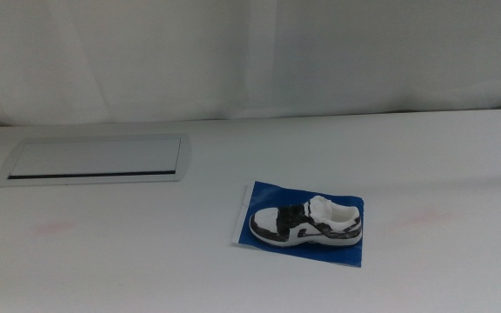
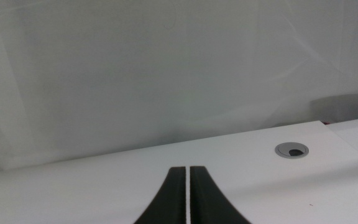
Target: Use one arm to grab the shoe from the table and place it on the mat.
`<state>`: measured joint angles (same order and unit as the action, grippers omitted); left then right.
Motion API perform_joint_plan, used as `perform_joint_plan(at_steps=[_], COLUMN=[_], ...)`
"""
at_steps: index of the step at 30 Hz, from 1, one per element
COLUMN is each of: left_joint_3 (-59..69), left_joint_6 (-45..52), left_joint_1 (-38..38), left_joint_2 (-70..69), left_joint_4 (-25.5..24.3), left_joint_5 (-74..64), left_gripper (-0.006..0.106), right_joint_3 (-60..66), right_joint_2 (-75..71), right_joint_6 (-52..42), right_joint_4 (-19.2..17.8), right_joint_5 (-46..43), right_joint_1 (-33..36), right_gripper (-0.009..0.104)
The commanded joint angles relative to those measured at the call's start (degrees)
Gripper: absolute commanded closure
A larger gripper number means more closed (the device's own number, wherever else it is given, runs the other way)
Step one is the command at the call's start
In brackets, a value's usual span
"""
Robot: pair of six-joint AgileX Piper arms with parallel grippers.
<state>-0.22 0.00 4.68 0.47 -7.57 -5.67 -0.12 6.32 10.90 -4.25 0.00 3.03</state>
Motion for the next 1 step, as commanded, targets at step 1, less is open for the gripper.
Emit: perform_joint_plan(at_steps=[1], left_joint_3=[2.32], left_joint_6=[-0.41], left_joint_1=[-0.19], left_joint_2=[-2.31], left_joint_4=[0.54], left_joint_5=[0.01], left_gripper=[0.103], right_joint_3=[2.13], right_joint_2=[-0.24], right_joint_6=[-0.23], right_joint_4=[0.0], right_joint_5=[0.31], right_joint_1=[-0.16], right_gripper=[0.098])
